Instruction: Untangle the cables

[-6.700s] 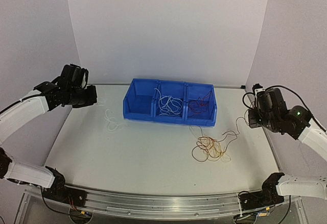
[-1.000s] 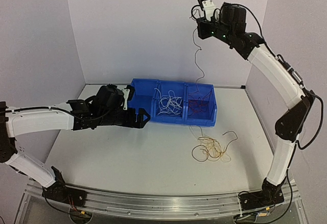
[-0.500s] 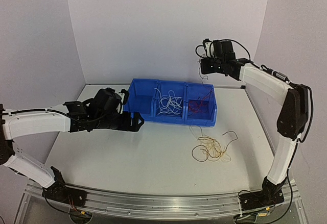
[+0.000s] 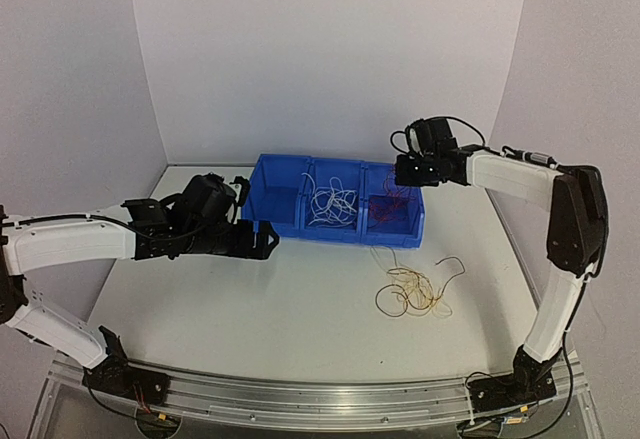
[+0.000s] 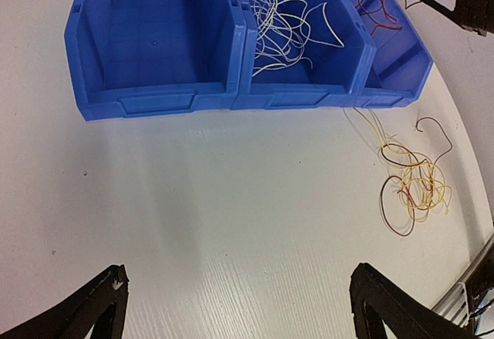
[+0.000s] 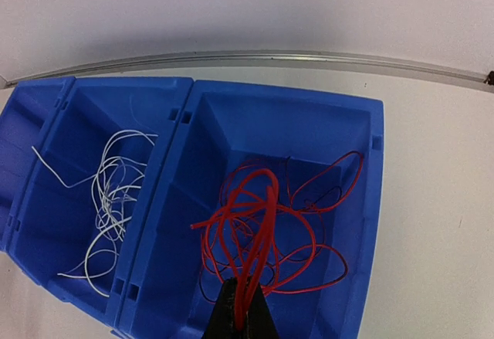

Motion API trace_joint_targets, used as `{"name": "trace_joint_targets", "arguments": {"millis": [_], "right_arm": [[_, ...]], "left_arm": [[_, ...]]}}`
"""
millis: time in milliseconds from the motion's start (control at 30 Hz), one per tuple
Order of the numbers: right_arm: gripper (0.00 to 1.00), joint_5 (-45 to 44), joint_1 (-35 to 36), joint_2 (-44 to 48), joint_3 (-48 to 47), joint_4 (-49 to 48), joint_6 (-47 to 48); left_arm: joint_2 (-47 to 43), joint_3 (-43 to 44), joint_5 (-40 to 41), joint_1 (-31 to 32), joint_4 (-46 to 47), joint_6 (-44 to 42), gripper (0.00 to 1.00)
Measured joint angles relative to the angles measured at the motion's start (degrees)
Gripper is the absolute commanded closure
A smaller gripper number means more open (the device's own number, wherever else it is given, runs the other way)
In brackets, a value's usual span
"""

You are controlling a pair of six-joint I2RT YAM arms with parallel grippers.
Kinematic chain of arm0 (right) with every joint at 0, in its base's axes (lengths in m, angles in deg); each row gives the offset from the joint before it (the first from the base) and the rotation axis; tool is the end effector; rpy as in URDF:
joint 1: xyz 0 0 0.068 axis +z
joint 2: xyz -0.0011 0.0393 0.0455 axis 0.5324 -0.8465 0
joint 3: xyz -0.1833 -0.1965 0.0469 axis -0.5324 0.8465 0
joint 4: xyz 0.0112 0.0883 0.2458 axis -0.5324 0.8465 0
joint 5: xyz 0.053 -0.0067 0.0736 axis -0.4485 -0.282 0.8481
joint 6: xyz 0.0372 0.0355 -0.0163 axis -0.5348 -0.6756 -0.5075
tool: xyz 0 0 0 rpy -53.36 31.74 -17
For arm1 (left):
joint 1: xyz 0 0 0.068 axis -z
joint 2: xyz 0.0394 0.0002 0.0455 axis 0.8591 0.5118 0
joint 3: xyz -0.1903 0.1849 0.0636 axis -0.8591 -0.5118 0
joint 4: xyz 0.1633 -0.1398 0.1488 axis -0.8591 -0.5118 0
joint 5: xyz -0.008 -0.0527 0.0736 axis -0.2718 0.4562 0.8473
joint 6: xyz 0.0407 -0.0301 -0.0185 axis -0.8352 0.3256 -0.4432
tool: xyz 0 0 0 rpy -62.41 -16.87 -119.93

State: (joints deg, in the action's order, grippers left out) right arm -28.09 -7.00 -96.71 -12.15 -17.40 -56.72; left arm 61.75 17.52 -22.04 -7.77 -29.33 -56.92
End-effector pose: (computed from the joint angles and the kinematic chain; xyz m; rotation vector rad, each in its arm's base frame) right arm 0.3976 0.1791 0.2704 -0.0896 2.1744 0.1785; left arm 0.1837 -0.2194 0.2618 0.2722 2.3212 -0.5340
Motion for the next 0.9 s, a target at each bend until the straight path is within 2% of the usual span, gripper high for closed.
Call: {"name": "trace_joint_targets", "arguments": {"millis": [267, 633, 900], "right_arm": [[1.0, 1.97, 0.0, -0.31, 0.57, 1.55, -5.73], [1.0, 3.45, 0.0, -7.59, -3.37, 6.89, -8.31], [0.74, 6.13, 0.0, -9.65, -6.06, 10.74, -7.36]], "left_arm": [[0.0, 0.0, 0.02, 0.0, 0.03, 0.0, 0.0], [0.0, 0.0, 0.03, 0.0, 0.07, 0.14, 0.0], [0.0, -0.71, -0.01, 0.0, 0.36, 0.13, 0.0]]}}
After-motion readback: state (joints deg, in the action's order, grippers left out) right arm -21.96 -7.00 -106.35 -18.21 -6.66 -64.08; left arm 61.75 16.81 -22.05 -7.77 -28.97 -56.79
